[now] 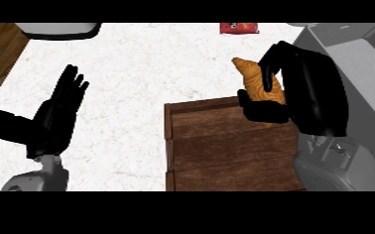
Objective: Pick the croissant from the tray and place it in the cardboard box
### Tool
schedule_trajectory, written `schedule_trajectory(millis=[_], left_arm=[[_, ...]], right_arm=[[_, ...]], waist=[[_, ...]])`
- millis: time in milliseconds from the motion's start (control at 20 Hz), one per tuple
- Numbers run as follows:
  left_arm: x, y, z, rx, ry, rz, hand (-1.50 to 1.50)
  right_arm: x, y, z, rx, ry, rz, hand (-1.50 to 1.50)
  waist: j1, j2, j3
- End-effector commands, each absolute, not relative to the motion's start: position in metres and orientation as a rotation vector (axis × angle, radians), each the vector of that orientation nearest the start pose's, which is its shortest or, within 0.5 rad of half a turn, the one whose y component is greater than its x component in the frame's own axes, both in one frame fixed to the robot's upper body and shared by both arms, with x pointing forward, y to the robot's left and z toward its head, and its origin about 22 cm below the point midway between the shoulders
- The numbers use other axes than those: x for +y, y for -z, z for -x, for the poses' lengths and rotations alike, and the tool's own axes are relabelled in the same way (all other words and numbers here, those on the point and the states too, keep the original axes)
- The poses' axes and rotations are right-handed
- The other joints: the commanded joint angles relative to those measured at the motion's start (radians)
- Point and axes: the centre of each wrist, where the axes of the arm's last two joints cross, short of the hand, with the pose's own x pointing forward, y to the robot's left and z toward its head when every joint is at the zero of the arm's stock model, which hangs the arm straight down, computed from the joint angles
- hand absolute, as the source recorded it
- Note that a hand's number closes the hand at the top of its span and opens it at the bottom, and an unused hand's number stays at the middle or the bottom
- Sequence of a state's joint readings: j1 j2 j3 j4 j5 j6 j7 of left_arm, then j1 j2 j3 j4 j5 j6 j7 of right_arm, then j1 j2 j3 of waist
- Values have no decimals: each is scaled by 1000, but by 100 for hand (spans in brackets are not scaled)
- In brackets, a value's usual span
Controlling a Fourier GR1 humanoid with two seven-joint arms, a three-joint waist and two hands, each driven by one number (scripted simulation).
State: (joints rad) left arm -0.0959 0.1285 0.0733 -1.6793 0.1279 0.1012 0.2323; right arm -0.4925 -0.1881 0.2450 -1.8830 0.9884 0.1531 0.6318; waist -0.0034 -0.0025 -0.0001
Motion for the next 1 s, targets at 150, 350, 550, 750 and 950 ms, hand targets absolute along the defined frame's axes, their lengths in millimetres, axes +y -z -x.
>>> schedule_trajectory(millis=[150,350,550,750,950], left_arm=[[271,-59,-270,-1545,-118,-70,0],[255,-52,-254,-1556,-98,-83,0],[252,-51,-270,-1575,-105,-73,0],[265,-51,-258,-1546,-108,-60,0],[243,-63,-271,-1554,-96,-59,0]], right_arm=[[-218,-214,-294,-1567,-578,1154,150],[-258,-211,-322,-1472,-570,1167,150],[-282,-203,-331,-1491,-524,1247,150],[-321,-187,-359,-1399,-544,1361,150],[-343,-163,-376,-1376,-599,1410,150]], waist=[[2,3,0],[10,4,0],[7,5,0],[23,8,0],[19,8,1]])
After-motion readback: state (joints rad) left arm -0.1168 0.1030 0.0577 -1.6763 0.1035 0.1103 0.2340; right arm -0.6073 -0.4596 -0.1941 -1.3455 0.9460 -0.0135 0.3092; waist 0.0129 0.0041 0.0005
